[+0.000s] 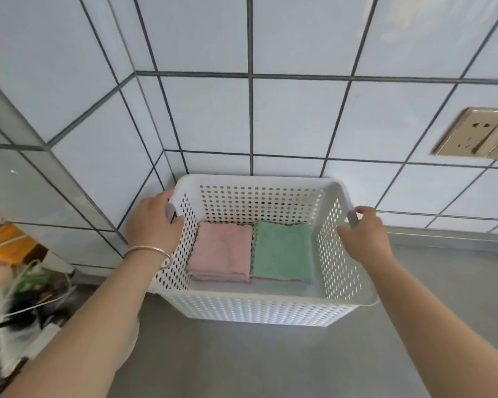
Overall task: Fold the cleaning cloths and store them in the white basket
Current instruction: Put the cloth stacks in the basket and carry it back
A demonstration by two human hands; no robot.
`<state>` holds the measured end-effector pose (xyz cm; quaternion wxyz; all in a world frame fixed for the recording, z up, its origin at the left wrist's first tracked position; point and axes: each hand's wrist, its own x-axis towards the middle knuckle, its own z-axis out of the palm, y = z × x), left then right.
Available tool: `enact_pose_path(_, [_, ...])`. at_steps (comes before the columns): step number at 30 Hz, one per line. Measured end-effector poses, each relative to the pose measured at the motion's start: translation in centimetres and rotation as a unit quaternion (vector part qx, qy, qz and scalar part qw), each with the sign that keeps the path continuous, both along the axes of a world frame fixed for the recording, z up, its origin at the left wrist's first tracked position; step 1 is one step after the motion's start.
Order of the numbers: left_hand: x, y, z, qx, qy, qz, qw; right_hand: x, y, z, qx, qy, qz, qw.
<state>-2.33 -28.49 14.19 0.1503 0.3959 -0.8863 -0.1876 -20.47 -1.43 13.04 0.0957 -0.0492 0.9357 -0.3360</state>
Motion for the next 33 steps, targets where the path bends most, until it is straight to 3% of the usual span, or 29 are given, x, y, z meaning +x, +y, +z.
enact_pose_path(5, [0.2,0.0,-0.9,0.067,-0.091,0.068,0.991,-0.8,0.2,-0.5,-0.115,-0.116,-0.054,0.985])
enact_pose_path(8, [-0.1,0.4,0.1,0.065,-0.135,0.058,0.987,-0.7,0.7,-0.6,-0.118,-0.128,-0.036,0.984])
enact_pose_path(17, [1.6,5.5,4.7,0.113,-0.016,0.021,0.993,3.0,8.7,4.0,-0.077,-0.020,-0.010,0.997])
enact_pose_path(22, [2.1,8.0,5.3,0.205,0.067,-0.079,0.973,7.5,13.2,6.0,-0.049,0.024,-0.071,0.996])
enact_pose_path(27, [2.5,9.4,4.9,0.169,0.029,-0.218,0.961,15.4,16.7,5.6,-0.029,0.050,-0.213,0.975])
enact_pose_path(33, [5.2,13.1,4.3,0.185,-0.005,-0.374,0.909,30.8,20.7,3.9,-0.024,0.029,-0.391,0.920])
